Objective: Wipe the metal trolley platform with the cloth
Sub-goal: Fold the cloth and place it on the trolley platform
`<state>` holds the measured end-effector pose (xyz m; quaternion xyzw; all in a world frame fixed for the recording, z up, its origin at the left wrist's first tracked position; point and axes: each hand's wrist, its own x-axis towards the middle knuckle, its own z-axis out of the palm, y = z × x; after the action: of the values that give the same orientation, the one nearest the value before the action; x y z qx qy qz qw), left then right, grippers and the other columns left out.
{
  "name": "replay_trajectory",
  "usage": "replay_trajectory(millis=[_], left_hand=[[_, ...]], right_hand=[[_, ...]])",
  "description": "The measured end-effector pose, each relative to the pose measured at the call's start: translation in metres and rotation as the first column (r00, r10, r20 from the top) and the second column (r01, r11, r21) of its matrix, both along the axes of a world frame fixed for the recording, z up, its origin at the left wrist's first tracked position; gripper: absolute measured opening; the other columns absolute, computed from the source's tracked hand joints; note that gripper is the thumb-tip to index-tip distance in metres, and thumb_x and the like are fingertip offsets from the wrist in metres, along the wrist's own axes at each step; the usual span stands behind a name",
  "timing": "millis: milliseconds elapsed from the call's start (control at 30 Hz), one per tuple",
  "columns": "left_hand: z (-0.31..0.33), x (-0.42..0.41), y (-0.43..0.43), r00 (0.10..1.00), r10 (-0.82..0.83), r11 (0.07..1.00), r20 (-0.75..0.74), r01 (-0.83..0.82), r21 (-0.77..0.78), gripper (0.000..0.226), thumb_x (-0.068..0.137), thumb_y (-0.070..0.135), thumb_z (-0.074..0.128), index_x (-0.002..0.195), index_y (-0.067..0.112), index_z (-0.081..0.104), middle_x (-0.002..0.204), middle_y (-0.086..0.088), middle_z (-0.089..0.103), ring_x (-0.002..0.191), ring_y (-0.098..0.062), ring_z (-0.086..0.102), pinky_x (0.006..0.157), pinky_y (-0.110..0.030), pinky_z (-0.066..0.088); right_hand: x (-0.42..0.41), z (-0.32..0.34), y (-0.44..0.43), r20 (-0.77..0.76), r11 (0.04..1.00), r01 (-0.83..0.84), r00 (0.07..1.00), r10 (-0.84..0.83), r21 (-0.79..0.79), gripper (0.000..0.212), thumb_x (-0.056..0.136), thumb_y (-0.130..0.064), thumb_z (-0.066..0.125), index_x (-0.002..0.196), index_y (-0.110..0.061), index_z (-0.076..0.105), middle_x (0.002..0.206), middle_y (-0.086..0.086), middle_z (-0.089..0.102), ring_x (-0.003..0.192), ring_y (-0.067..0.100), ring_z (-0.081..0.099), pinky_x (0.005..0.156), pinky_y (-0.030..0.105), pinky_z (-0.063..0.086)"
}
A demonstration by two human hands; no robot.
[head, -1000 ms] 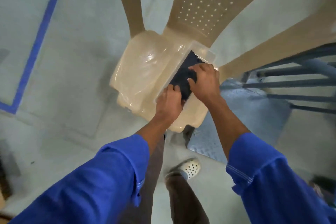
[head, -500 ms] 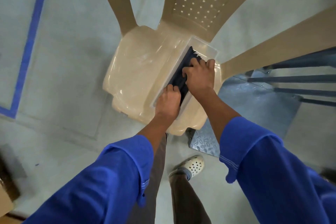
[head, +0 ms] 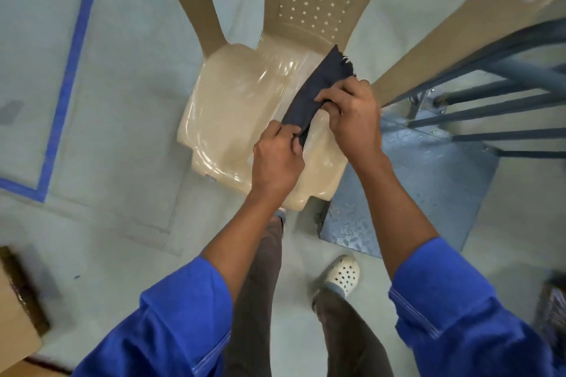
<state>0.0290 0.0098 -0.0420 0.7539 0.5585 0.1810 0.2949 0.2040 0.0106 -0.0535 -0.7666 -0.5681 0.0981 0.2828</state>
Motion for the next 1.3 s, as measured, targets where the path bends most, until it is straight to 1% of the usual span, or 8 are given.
replay_trajectory(millis=[233, 400, 500, 733, 1067, 1133, 1200, 1300], left_hand=[[0.072, 0.020, -0.073, 0.997, -0.023, 0.994, 0.070, 0.016, 0.105, 0.022, 0.083, -0.001, 0.075, 0.103, 0.008, 0.079, 0.096, -0.009, 0.069, 0.071, -0.022, 0.065, 0.071, -0.023, 0.047], [0.083, 0.057, -0.155, 0.990, -0.100, 0.993, 0.104, 0.092, 0.078, 0.023, 0.085, 0.003, 0.076, 0.108, 0.007, 0.078, 0.097, -0.009, 0.068, 0.075, -0.026, 0.067, 0.073, -0.036, 0.057], [0.062, 0.080, -0.200, 0.983, -0.157, 0.987, 0.095, 0.154, 0.035, 0.023, 0.088, 0.006, 0.074, 0.110, 0.006, 0.076, 0.099, -0.011, 0.069, 0.079, -0.028, 0.069, 0.071, -0.044, 0.060], [-0.070, 0.114, -0.282, 0.965, -0.264, 0.963, -0.002, 0.263, -0.057, 0.022, 0.088, 0.008, 0.069, 0.110, 0.013, 0.070, 0.102, -0.009, 0.067, 0.079, -0.032, 0.071, 0.065, -0.049, 0.060], [-0.273, 0.130, -0.320, 0.965, -0.252, 0.961, -0.065, 0.242, -0.135, 0.017, 0.089, -0.004, 0.068, 0.100, 0.008, 0.072, 0.101, -0.013, 0.065, 0.074, -0.035, 0.067, 0.065, -0.045, 0.057], [-0.303, 0.131, -0.328, 0.957, -0.279, 0.950, -0.084, 0.262, -0.172, 0.021, 0.086, -0.011, 0.063, 0.096, 0.006, 0.070, 0.101, -0.015, 0.063, 0.074, -0.038, 0.064, 0.064, -0.048, 0.057], [-0.322, 0.129, -0.333, 0.939, -0.331, 0.921, -0.091, 0.300, -0.249, 0.026, 0.082, -0.017, 0.059, 0.090, 0.006, 0.067, 0.099, -0.014, 0.061, 0.073, -0.038, 0.063, 0.066, -0.051, 0.056], [-0.327, 0.121, -0.335, 0.913, -0.401, 0.880, -0.080, 0.360, -0.309, 0.028, 0.078, -0.018, 0.059, 0.088, 0.006, 0.068, 0.098, -0.013, 0.063, 0.074, -0.037, 0.064, 0.070, -0.051, 0.057]], right_hand=[[0.012, 0.078, -0.083, -0.099, 0.980, 0.107, 0.991, -0.091, 0.168, 0.021, 0.088, 0.002, 0.067, 0.095, -0.014, 0.080, 0.096, 0.005, 0.069, 0.092, 0.028, 0.062, 0.086, 0.012, 0.034], [0.050, 0.095, -0.168, -0.066, 0.978, 0.105, 0.993, -0.095, 0.178, 0.028, 0.086, 0.008, 0.067, 0.096, -0.014, 0.079, 0.098, 0.005, 0.068, 0.091, 0.031, 0.062, 0.081, 0.030, 0.046], [0.076, 0.078, -0.216, -0.053, 0.988, 0.102, 0.994, -0.097, 0.115, 0.020, 0.089, 0.003, 0.069, 0.095, -0.013, 0.080, 0.095, 0.004, 0.068, 0.092, 0.030, 0.061, 0.084, 0.024, 0.042], [0.117, -0.055, -0.310, -0.034, 0.988, 0.121, 0.992, -0.125, -0.093, 0.019, 0.089, -0.001, 0.071, 0.094, -0.015, 0.082, 0.093, 0.001, 0.068, 0.092, 0.028, 0.056, 0.074, 0.032, 0.047], [0.125, -0.270, -0.337, 0.058, 0.980, 0.086, 0.995, -0.076, -0.179, 0.022, 0.091, -0.004, 0.068, 0.098, -0.020, 0.082, 0.098, -0.001, 0.070, 0.099, 0.029, 0.057, 0.063, 0.038, 0.050], [0.125, -0.301, -0.340, 0.071, 0.968, 0.070, 0.996, -0.054, -0.243, 0.021, 0.091, -0.006, 0.069, 0.100, -0.020, 0.082, 0.107, 0.001, 0.073, 0.107, 0.032, 0.059, 0.070, 0.041, 0.055], [0.123, -0.320, -0.348, 0.010, 0.927, 0.012, 1.000, -0.009, -0.375, 0.025, 0.093, -0.008, 0.071, 0.113, -0.019, 0.080, 0.126, 0.005, 0.071, 0.120, 0.033, 0.056, 0.089, 0.047, 0.056], [0.117, -0.326, -0.368, -0.127, 0.863, -0.082, 0.992, 0.021, -0.498, 0.046, 0.095, -0.005, 0.066, 0.138, -0.021, 0.067, 0.152, 0.007, 0.055, 0.139, 0.031, 0.044, 0.113, 0.046, 0.044]])
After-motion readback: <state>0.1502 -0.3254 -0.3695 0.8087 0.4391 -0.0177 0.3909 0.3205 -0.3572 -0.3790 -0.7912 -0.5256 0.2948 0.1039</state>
